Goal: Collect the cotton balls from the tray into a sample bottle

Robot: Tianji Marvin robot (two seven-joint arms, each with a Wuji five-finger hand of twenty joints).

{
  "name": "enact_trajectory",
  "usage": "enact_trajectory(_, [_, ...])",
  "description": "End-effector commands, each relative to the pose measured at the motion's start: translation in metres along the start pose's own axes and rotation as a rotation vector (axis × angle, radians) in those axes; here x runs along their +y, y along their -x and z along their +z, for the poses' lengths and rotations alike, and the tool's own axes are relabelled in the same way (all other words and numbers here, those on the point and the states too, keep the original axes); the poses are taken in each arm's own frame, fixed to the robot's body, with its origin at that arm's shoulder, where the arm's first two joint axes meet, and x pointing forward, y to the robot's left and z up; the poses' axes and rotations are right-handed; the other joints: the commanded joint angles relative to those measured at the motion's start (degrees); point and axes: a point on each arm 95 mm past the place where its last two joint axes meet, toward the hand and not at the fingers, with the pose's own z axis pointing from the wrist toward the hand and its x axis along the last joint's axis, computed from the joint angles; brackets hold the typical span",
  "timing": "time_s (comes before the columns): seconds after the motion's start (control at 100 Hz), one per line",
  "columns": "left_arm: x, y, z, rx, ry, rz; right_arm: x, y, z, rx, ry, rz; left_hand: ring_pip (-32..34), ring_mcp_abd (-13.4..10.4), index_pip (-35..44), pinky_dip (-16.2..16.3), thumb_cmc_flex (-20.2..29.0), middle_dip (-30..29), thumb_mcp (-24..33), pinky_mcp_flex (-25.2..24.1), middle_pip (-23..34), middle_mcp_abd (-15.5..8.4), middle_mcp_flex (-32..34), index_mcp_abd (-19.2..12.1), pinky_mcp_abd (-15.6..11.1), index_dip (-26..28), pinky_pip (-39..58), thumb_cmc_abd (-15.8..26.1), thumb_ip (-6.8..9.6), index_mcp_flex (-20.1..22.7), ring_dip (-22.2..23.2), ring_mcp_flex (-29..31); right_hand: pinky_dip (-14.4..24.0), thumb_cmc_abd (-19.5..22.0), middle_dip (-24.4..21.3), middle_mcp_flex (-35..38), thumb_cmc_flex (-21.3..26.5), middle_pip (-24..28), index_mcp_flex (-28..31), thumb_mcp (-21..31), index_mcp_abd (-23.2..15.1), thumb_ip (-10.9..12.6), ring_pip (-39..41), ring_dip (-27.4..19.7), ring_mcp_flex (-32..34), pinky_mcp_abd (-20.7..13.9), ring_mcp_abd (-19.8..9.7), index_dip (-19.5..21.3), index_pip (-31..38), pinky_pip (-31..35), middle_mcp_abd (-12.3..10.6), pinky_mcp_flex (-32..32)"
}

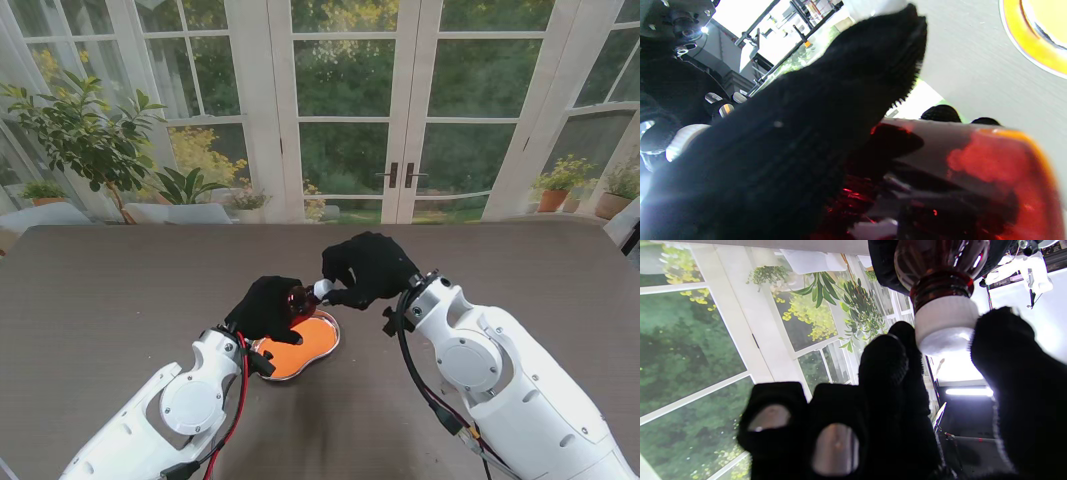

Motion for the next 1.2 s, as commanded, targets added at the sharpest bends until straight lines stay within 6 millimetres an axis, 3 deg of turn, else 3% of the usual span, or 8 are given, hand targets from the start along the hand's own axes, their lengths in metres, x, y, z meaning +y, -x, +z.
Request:
enact_trajectory(0.0, [0.0016, -0.0024, 0.0013, 0.007, 0.017, -0.004, -0.0055, -0.0035, 0.0004, 0.01, -0.023, 0.012, 25.9, 3.1, 17.0, 3.5, 5.2, 2.5, 3.8, 5.3, 5.9, 1.8, 4.8, -4.0, 2.1, 3.1, 33.4, 60.9, 2.17, 5.6, 3.5, 6.6, 0.0, 3.0, 0.5, 3.2, 5.3, 0.3, 2.3, 5.9, -5.4, 4.4, 2.2, 0.0, 0.7, -0.2, -3.4, 2.0, 5.8, 3.5, -0.2, 0.7])
enact_trajectory(0.56, [0.0006, -0.003, 0.0017, 0.015, 0.015, -0.001, -0.0125, -0.0032, 0.0016, 0.012, -0.069, 0.018, 25.9, 3.1, 17.0, 3.5, 5.2, 2.5, 3.8, 5.3, 6.0, 1.7, 4.8, -4.0, 2.1, 3.1, 33.4, 60.9, 2.18, 5.5, 3.5, 6.6, 0.0, 4.3, 0.5, 2.7, 5.2, 0.1, 1.7, 5.7, -5.1, 4.7, 2.1, 0.0, 0.7, -0.2, -3.4, 2.1, 5.6, 3.5, -0.1, 0.6])
enact_trajectory(1.19, [0.0013, -0.0038, -0.0034, 0.036, 0.023, 0.005, -0.0127, -0.0006, 0.0001, 0.005, -0.082, 0.032, 25.9, 3.1, 17.1, 3.5, 5.2, 2.5, 3.7, 5.3, 5.9, 1.7, 4.8, -4.1, 2.0, 3.1, 33.3, 60.9, 2.19, 5.5, 3.5, 6.6, 0.2, 9.3, 0.5, 1.3, 5.3, -0.4, -0.8, 5.6, -2.1, 6.3, 1.9, -0.2, 0.7, -0.3, -3.2, 1.4, 4.0, 3.4, 0.5, -0.3])
